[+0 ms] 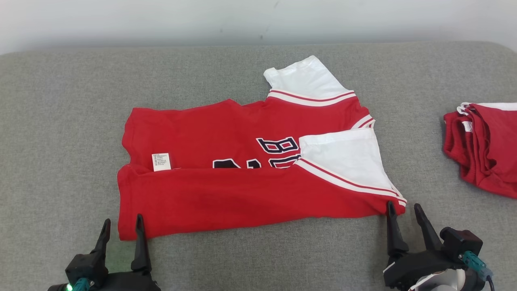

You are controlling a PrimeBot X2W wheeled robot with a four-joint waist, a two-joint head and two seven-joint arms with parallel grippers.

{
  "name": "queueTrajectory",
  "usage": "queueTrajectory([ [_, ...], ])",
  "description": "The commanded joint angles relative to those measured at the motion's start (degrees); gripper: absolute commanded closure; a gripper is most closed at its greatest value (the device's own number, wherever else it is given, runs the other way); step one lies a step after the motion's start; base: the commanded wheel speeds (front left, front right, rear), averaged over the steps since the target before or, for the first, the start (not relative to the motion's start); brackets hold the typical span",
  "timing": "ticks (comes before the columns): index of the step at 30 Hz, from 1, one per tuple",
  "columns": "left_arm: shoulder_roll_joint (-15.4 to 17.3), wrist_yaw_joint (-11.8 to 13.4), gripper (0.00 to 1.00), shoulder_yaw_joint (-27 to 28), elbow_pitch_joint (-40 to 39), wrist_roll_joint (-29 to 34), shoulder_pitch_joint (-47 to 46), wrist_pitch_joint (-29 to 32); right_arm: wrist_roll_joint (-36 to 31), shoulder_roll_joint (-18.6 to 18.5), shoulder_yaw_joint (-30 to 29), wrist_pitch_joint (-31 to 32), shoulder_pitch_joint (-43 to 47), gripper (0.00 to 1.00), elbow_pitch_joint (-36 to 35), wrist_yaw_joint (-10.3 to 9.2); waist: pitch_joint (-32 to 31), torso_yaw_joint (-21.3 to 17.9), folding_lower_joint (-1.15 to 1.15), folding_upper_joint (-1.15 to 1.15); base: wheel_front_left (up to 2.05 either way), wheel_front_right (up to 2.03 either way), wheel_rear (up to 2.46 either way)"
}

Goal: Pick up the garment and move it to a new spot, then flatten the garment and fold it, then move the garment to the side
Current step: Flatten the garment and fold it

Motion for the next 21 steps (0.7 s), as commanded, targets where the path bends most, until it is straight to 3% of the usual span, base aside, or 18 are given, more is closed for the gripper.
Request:
queueTrajectory([
  [1, -0.03, 0.02, 0.00, 0.19, 0.07, 0.18, 0.53, -0.17, 0.44, 0.24, -0.03, 0.04, -0.10, 0.00, 0.55, -0.17, 0.07, 0.10, 0.01, 0.00, 0.00, 0.00, 0.00],
  [2, -0.02, -0.09, 0.00, 0.34, 0.08, 0.30, 0.50, -0.17, 1.14, 0.35, 0.18, 0.04, -0.23, 0.00, 1.14, -0.17, 0.10, 0.17, 0.01, 0.00, 0.00, 0.00, 0.00],
  [3, -0.02, -0.19, 0.00, 0.47, 0.11, 0.41, 0.48, -0.17, 1.56, 0.39, 0.43, 0.03, -0.37, 0.08, 1.43, -0.17, 0.12, 0.21, 0.01, 0.00, 0.00, 0.00, 0.00],
  [4, -0.04, -0.30, 0.00, 0.54, 0.13, 0.55, 0.45, -0.17, 1.72, 0.35, 0.69, 0.03, -0.51, 0.22, 1.80, -0.17, 0.15, 0.25, 0.01, 0.00, 0.00, 0.00, 0.00],
  [5, -0.04, -0.40, 0.00, 0.61, 0.15, 0.67, 0.40, -0.17, 2.22, 0.33, 0.62, 0.04, -0.63, 0.57, 2.21, -0.17, 0.18, 0.28, 0.01, 0.00, 0.00, 0.00, 0.00],
  [6, -0.04, -0.32, 0.00, 0.67, 0.18, 0.83, 0.31, -0.17, 2.36, 0.24, 0.59, 0.04, -0.74, 1.00, 2.44, -0.17, 0.22, 0.31, 0.01, 0.00, 0.00, 0.00, 0.00],
  [21, -0.03, -0.83, 0.00, 1.50, 1.66, -0.16, -1.42, -0.17, 1.33, -1.14, 0.75, 0.04, -1.57, 1.00, 1.94, -0.17, 0.74, 0.54, 0.01, 0.00, 0.00, 0.00, 0.00],
])
